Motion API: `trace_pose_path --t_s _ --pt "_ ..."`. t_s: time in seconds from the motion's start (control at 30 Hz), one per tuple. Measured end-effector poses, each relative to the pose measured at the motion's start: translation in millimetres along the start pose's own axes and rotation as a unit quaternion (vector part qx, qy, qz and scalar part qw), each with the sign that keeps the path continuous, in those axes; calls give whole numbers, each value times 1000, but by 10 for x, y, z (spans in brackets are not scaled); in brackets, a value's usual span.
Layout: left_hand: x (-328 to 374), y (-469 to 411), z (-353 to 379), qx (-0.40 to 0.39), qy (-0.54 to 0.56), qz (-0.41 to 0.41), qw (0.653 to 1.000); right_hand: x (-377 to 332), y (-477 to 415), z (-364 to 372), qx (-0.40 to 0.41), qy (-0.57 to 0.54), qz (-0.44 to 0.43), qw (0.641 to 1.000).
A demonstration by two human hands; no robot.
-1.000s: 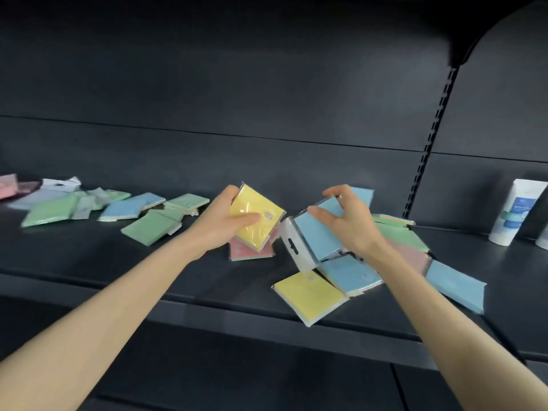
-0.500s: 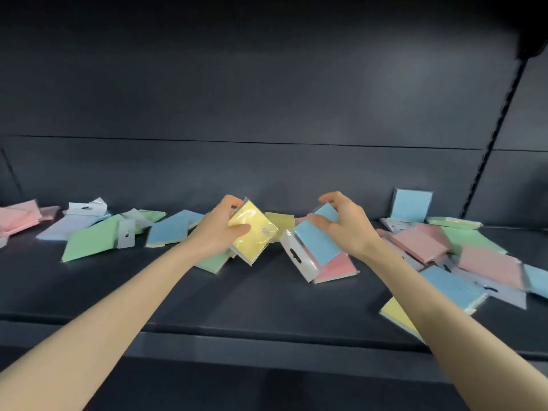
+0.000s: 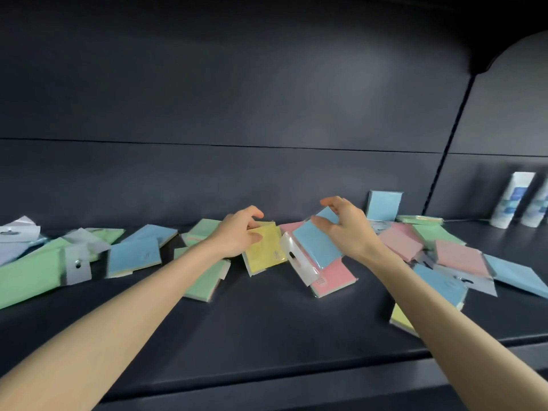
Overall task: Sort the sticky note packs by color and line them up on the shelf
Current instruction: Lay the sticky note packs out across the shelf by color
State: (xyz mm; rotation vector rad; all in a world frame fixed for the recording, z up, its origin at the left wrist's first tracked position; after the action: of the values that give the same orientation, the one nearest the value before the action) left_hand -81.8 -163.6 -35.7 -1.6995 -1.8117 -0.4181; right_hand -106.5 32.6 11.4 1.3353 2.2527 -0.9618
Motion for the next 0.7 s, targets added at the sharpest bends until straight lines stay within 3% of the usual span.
trace_pose_path --t_s 0.13,0.27,0.47,0.7 --pt "-44 23 -33 18 6 9 1000 -30 -73 41 -6 -6 -7 1000" --pt "68 211 -275 80 92 41 992 -129 -153 172 -38 -82 -12 996" --pt "177 566 -296 17 158 37 987 -521 -156 476 -94 -224 -31 969" --pt "-172 973 -743 108 170 -5 979 -1054 -75 852 -134 -244 -108 954"
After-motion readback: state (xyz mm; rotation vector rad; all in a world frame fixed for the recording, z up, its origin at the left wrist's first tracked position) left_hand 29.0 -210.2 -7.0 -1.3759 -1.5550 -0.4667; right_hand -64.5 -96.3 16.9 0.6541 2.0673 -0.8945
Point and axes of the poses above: each hand's wrist, its own y-axis away from the middle knuckle, its own z-axis out of the palm, x = y × z, the point moved 10 cm from there along -y, towards the middle knuckle, and after that the axes turned 1 degree about y, right-handed, at the moved point
